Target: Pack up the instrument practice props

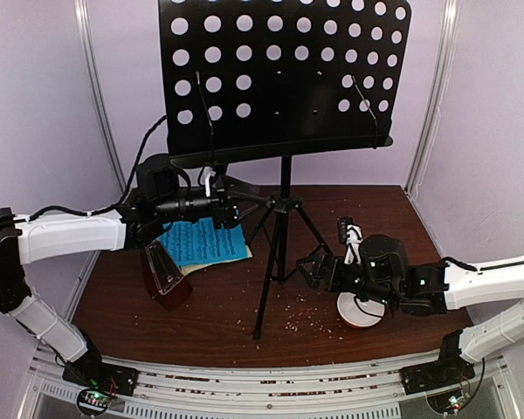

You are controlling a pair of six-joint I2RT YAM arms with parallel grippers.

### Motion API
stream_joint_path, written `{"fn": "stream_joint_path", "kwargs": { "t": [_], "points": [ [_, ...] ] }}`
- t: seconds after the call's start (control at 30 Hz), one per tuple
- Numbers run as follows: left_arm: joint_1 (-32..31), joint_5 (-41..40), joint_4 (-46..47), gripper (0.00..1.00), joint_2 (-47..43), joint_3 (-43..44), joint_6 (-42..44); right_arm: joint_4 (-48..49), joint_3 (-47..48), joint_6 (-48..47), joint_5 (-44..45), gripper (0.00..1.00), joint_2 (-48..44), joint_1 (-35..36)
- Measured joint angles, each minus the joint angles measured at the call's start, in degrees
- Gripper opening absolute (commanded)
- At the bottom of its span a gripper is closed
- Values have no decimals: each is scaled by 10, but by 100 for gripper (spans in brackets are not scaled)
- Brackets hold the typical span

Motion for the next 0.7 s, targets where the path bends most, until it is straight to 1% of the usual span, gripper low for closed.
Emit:
{"fn": "stream_joint_path", "kwargs": {
  "t": [0.1,0.17,0.27,0.37,0.6,0.63,0.7],
  "points": [
    [0,5,-25,49,2,4,69,0,0,0,0,91,0,0],
    [0,5,-46,46,14,20,112,0,0,0,0,91,0,0],
    [0,8,-65,38,33,44,158,0,0,0,0,91,-3,0],
    [0,12,-75,33,42,47,184,-1,0,0,0,91,-10,0],
    [0,19,-86,34,45,47,211,-1,0,0,0,91,-13,0],
    [0,20,-87,32,45,48,213,-1,0,0,0,91,-12,0],
    [0,19,-89,26,45,49,216,-1,0,0,0,91,-10,0]
  ]
}}
